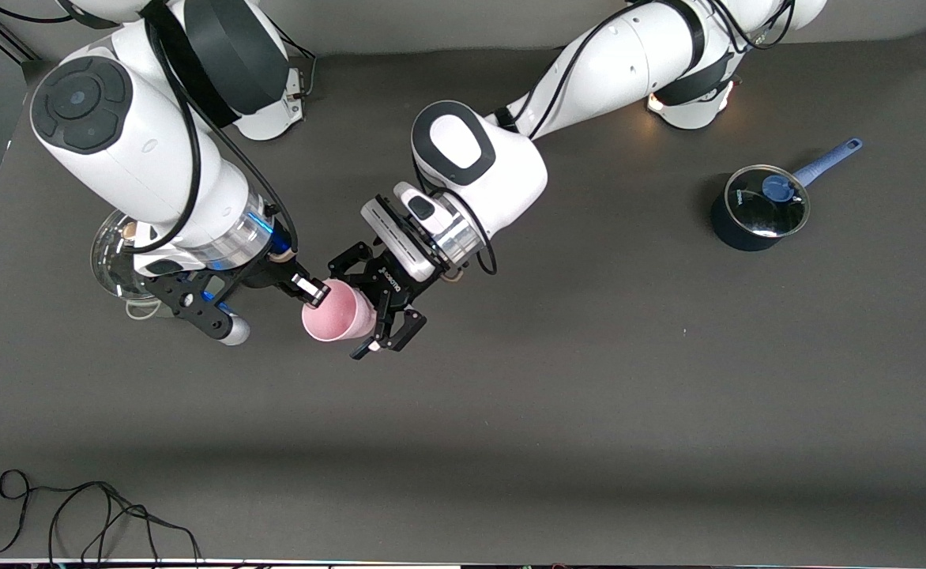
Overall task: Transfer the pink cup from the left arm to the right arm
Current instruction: 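Close the right gripper on the cup rim and open the left gripper, then carry the cup with the right gripper while the left gripper withdraws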
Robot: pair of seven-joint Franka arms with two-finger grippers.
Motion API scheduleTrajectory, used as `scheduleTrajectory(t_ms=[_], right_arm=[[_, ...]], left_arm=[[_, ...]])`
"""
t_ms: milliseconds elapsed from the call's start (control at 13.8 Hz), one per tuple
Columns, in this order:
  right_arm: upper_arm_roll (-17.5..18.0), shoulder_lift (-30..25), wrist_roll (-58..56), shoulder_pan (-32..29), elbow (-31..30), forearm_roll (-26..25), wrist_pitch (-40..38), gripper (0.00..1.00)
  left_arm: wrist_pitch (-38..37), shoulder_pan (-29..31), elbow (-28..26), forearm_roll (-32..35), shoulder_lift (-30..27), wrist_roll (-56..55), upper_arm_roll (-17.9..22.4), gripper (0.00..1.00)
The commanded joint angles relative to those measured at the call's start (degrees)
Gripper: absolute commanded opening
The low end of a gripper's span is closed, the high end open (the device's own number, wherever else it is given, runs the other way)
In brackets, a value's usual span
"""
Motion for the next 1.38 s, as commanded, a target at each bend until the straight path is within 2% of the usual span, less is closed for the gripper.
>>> scheduleTrajectory(t_ms=[0,73,218,580,798,943,1161,1306], right_arm=[[-2.09,0.23,-0.69,-0.18,1.45,-0.14,-1.58,0.00],[-2.97,0.15,-0.95,-0.18,1.45,-0.31,-0.88,0.00],[-4.99,0.23,-4.71,-0.18,1.45,-1.37,-0.17,0.00],[-14.21,0.06,-18.41,-2.46,1.45,-1.37,-0.17,0.00],[-14.67,-0.12,-26.59,-9.56,1.37,-1.28,-0.17,0.00],[-14.67,-0.03,-35.36,-15.09,0.93,-1.20,-0.17,0.00],[-14.49,0.32,-50.02,-23.71,0.57,0.29,-0.17,0.00],[-14.49,0.49,-62.68,-28.81,0.14,3.36,-0.17,0.00]], left_arm=[[-0.76,1.93,-0.39,2.07,-1.32,-2.22,1.37,1.00],[-1.81,3.68,-1.78,2.16,-1.58,-2.05,1.37,1.00],[-6.19,9.12,-8.62,3.48,-4.29,-2.05,1.28,1.00],[-21.12,24.40,-26.72,6.11,-12.72,-1.96,1.28,1.00],[-27.91,33.29,-41.30,11.47,-19.40,-1.96,1.45,1.00],[-35.35,39.18,-48.18,14.63,-23.80,-1.96,2.42,1.00],[-49.49,45.08,-51.81,20.86,-27.85,-2.13,6.97,1.00],[-61.61,46.15,-51.28,28.75,-29.78,-2.57,14.16,1.00]])
